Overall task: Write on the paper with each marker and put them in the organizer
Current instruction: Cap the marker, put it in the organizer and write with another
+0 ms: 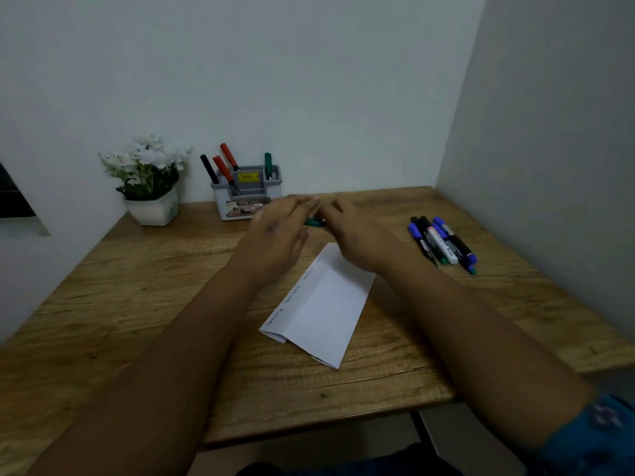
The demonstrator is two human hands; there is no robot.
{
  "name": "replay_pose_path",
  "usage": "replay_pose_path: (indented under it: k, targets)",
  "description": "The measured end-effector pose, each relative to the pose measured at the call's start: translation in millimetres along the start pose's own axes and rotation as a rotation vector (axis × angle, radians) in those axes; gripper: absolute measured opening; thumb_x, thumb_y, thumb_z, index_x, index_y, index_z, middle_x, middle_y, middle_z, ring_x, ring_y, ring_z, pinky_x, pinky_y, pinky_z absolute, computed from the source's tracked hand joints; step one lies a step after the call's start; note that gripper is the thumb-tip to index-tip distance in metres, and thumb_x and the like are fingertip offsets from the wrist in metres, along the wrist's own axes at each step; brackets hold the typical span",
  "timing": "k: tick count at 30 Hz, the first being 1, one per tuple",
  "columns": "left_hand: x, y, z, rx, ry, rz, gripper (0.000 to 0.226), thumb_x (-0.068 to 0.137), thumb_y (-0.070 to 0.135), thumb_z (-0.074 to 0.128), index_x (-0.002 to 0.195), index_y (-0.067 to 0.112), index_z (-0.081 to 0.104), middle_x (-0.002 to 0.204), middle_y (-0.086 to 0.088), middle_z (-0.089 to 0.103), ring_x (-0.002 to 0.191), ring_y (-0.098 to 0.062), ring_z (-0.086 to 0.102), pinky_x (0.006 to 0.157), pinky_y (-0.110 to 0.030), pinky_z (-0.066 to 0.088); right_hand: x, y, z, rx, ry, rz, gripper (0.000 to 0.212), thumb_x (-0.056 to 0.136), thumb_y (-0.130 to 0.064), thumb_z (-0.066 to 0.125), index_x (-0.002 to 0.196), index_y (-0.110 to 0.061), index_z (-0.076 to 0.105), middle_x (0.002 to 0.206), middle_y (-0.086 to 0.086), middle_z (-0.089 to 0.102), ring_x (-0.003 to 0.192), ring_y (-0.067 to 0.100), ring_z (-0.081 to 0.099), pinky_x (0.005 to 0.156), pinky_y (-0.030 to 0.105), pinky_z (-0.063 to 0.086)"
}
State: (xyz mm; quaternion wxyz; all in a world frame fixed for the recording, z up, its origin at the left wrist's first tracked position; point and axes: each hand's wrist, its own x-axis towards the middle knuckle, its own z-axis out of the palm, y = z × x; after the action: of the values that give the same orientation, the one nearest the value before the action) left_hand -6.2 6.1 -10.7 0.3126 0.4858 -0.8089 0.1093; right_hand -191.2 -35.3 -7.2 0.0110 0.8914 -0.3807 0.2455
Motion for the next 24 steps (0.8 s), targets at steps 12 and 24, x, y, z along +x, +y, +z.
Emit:
replay_pose_path:
  k: [12, 24]
  targets:
    - [2, -7, -4, -0.089, -0.356, -0.185, 0.009, 0.099, 0.032, 0.044, 0.093, 0.028, 0.049, 0.088, 0.004, 0.055, 0.070, -0.007, 0.046, 0.055, -0.026, 0.031, 1, -5, 0, 0.324, -0.179, -0.124, 0.023, 0.101, -0.017, 0.047, 0.120, -0.016, 0.060, 0.089, -0.028, 0.053, 0.081, -0.014, 0.052, 0.071, 0.007, 0.037]
    - [-15, -36, -13, -0.259, -0.264, -0.434, 0.043, 0.083, 0.064, 0.056, 0.079, 0.023, 0.064, 0.078, 0.004, 0.059, 0.074, -0.013, 0.054, 0.061, -0.027, 0.038, -9, 52, -25, 0.540, -0.098, 0.248, 0.067, 0.103, -0.005, 0.035, 0.138, -0.062, 0.032, 0.104, -0.006, 0.059, 0.087, 0.007, 0.055, 0.082, 0.022, 0.043]
